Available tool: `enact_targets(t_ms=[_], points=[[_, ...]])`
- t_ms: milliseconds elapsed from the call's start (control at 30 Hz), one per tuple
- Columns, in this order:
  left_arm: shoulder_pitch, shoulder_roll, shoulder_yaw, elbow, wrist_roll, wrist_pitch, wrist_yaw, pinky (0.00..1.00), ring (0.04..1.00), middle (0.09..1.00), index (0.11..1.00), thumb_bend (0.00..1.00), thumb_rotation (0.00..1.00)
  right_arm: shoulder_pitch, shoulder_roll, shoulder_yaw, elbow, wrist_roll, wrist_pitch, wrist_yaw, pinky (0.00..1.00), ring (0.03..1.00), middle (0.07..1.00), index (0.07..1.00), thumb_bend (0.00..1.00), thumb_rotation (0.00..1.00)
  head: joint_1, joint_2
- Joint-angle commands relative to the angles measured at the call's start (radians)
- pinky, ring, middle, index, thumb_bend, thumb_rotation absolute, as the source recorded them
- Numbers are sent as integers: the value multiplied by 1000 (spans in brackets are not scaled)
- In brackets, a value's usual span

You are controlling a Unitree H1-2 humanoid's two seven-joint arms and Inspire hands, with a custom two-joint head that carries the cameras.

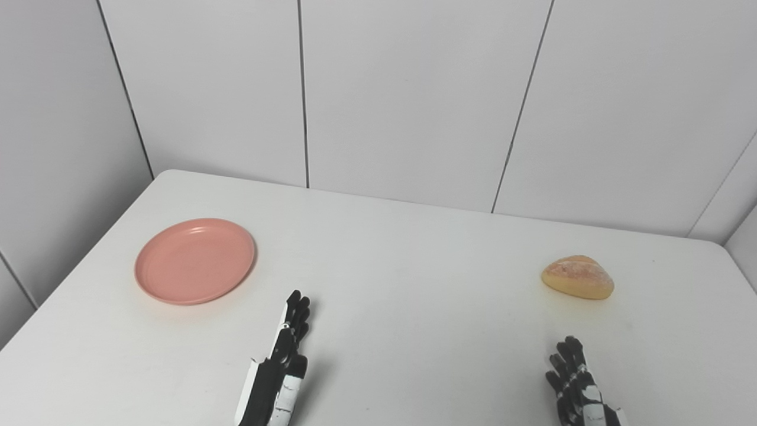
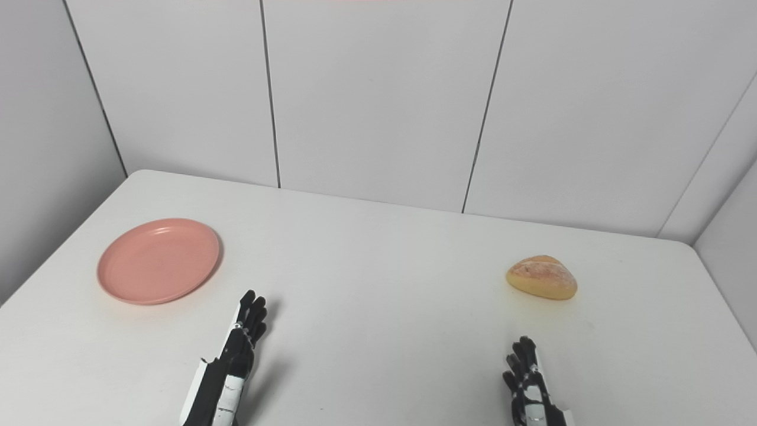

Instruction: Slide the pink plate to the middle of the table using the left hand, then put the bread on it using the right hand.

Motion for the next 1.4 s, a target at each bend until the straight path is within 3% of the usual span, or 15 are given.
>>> enact_targets(t_ms=[0, 300, 600, 933, 1233, 1367], points=[[-24, -20, -1, 67, 24, 1, 19, 1000, 1000, 1000, 1000, 727, 992, -12, -3, -7, 37, 2, -40, 2, 1000, 1000, 1000, 1000, 802, 985, 7, -9], [-38, -13, 0, 111, 31, -33, 26, 1000, 1000, 1000, 1000, 744, 990, -24, 0, -8, 70, -11, -57, 1, 1000, 1000, 1000, 1000, 814, 992, 2, -38], [-45, -13, 10, 114, 17, -24, 26, 1000, 1000, 1000, 1000, 754, 977, -27, 8, -5, 81, -19, -64, -6, 1000, 1000, 1000, 1000, 798, 1000, -10, -26], [-100, 8, 36, -9, -73, 119, 8, 1000, 1000, 1000, 1000, 842, 959, -24, 3, -8, 60, -4, -45, -1, 1000, 1000, 1000, 1000, 787, 1000, 2, -4], [-217, 69, 113, -120, -99, 253, 8, 970, 931, 942, 969, 929, 929, -13, 5, -8, 44, -2, -43, -4, 1000, 1000, 1000, 1000, 799, 997, -2, 13], [-293, 135, 141, -138, -129, 321, -20, 970, 903, 914, 946, 961, 926, -11, 6, -7, 40, -5, -39, -5, 1000, 1000, 1000, 1000, 805, 994, 0, 15]])
